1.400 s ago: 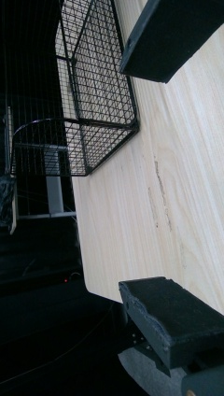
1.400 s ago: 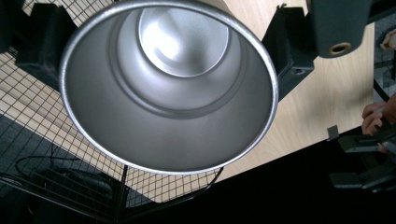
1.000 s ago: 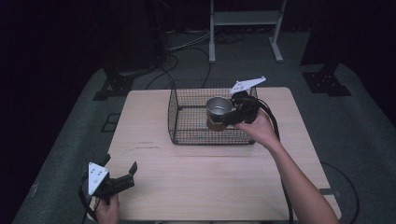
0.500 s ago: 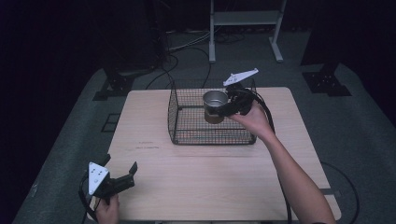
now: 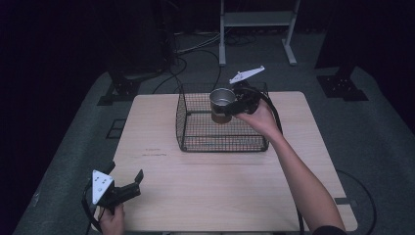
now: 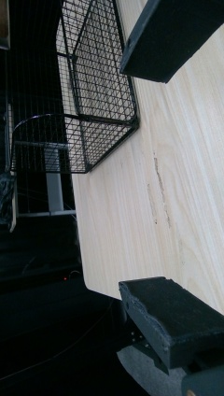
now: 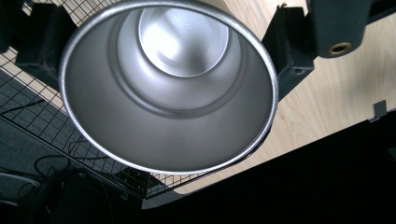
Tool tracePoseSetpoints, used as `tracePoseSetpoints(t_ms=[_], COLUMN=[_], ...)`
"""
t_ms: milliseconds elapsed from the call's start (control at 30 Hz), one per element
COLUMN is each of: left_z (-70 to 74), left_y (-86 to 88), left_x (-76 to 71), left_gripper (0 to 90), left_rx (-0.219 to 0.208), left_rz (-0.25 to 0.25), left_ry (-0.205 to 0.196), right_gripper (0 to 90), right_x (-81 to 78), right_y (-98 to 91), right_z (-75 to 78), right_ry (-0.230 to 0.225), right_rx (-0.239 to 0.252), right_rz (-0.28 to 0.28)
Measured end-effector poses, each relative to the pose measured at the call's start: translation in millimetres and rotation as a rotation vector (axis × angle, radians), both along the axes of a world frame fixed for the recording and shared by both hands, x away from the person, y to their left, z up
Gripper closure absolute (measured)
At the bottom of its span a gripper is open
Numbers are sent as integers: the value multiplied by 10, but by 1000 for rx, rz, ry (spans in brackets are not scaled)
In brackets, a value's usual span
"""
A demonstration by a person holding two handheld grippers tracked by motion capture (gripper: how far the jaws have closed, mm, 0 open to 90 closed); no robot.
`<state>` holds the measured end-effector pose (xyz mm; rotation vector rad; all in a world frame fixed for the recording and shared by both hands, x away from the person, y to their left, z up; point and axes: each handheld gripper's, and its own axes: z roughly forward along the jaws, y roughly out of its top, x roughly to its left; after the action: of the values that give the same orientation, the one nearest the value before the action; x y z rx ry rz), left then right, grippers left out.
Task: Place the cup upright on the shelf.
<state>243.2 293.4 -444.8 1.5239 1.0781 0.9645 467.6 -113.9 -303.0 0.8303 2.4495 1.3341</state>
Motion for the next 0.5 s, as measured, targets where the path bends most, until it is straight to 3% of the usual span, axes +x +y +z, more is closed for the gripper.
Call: tracePoseSetpoints(t_ms=[500], left_z=[-1], left_y=[18], left_x=[-2], left_gripper=[0], left_rx=[-5], left_rz=[2], left_ry=[2], right_gripper=[179], right_x=[297], right_y=[112], right_z=[-240], right_ry=[42], right_rx=[-8], right_rz=[-28])
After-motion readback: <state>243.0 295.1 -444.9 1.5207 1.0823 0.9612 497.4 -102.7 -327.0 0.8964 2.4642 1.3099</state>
